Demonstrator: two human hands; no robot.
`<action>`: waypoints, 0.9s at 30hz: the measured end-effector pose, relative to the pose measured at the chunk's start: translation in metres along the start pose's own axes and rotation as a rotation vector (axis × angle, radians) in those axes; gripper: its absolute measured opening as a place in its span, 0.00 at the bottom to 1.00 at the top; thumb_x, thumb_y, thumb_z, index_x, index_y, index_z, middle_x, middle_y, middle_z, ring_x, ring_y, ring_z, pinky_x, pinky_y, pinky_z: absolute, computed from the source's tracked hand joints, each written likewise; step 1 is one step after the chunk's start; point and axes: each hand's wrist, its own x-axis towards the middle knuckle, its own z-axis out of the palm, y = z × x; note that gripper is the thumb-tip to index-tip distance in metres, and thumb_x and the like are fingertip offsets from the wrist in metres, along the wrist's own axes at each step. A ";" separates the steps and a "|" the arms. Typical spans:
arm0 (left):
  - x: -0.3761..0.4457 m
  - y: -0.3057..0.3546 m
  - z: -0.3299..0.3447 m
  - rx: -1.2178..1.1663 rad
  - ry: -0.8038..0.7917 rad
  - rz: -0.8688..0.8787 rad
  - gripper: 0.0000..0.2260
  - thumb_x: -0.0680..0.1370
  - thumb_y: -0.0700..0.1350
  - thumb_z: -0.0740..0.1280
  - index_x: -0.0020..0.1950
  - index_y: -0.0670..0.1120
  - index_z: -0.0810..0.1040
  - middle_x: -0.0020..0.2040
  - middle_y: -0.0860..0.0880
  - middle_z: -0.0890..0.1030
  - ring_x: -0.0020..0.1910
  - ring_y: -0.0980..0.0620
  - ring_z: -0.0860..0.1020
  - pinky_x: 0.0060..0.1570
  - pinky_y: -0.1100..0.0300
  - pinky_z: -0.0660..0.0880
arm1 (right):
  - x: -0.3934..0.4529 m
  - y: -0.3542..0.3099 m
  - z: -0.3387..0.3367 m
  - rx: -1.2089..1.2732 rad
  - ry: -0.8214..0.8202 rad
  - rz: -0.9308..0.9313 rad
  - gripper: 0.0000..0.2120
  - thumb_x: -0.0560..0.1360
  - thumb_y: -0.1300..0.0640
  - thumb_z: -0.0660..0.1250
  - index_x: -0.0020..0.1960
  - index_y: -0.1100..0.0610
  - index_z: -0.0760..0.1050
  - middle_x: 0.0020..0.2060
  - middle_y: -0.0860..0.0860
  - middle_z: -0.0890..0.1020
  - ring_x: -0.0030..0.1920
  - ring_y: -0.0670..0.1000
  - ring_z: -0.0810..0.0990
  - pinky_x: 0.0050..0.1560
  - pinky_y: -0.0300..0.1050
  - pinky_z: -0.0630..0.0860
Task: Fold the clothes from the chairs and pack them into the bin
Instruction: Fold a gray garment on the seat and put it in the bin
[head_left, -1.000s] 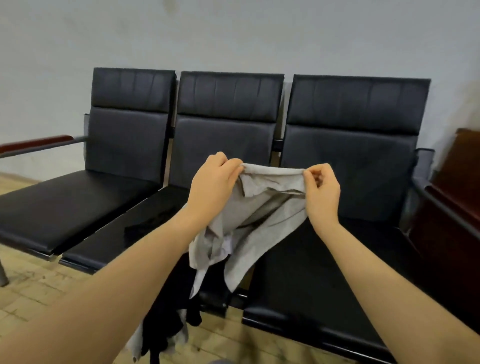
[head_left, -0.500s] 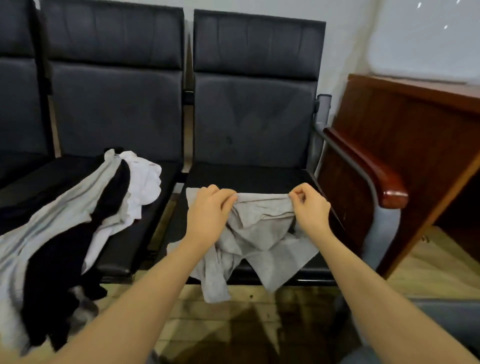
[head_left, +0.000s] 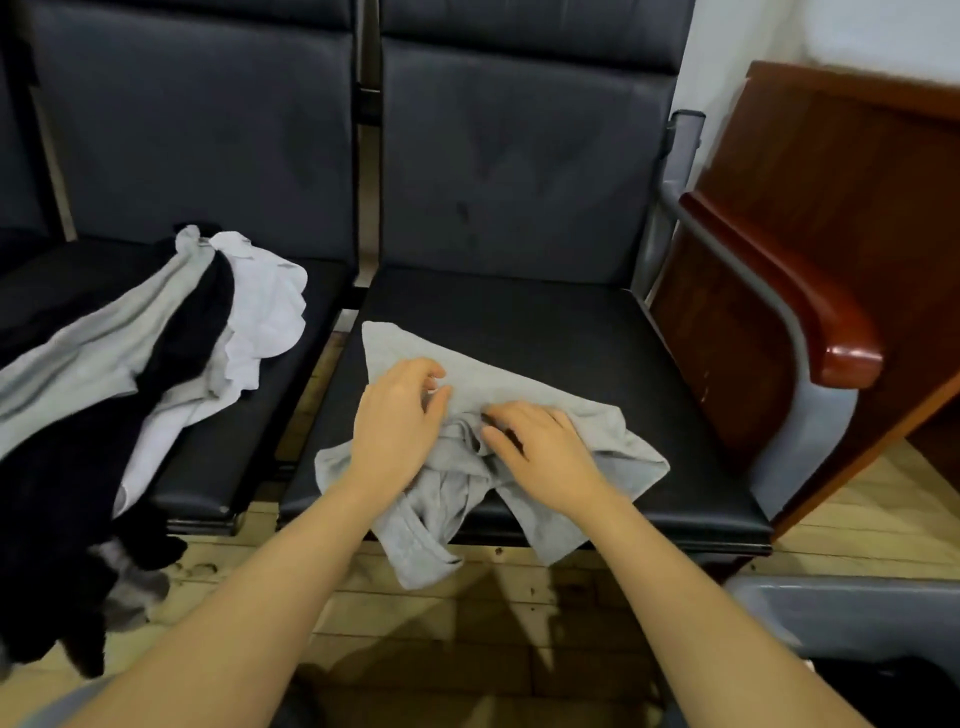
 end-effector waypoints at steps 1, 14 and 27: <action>0.000 -0.002 -0.002 0.005 -0.036 0.024 0.05 0.77 0.44 0.66 0.50 0.44 0.79 0.47 0.48 0.80 0.47 0.48 0.77 0.50 0.50 0.73 | -0.001 0.005 0.005 0.004 -0.077 0.053 0.22 0.81 0.41 0.50 0.68 0.50 0.69 0.63 0.46 0.75 0.65 0.47 0.70 0.64 0.43 0.57; -0.012 -0.030 -0.002 0.221 -0.352 0.055 0.29 0.75 0.60 0.45 0.64 0.49 0.76 0.59 0.51 0.78 0.58 0.47 0.75 0.54 0.51 0.71 | 0.005 -0.016 0.013 0.030 0.072 0.090 0.24 0.70 0.32 0.62 0.58 0.47 0.72 0.50 0.39 0.75 0.52 0.43 0.72 0.50 0.39 0.54; 0.007 0.000 -0.017 -0.111 -0.006 0.054 0.10 0.79 0.41 0.64 0.57 0.42 0.81 0.41 0.50 0.76 0.41 0.56 0.74 0.47 0.64 0.71 | 0.006 0.002 -0.016 0.276 0.271 0.096 0.08 0.78 0.56 0.66 0.54 0.53 0.81 0.41 0.36 0.78 0.45 0.42 0.78 0.54 0.43 0.67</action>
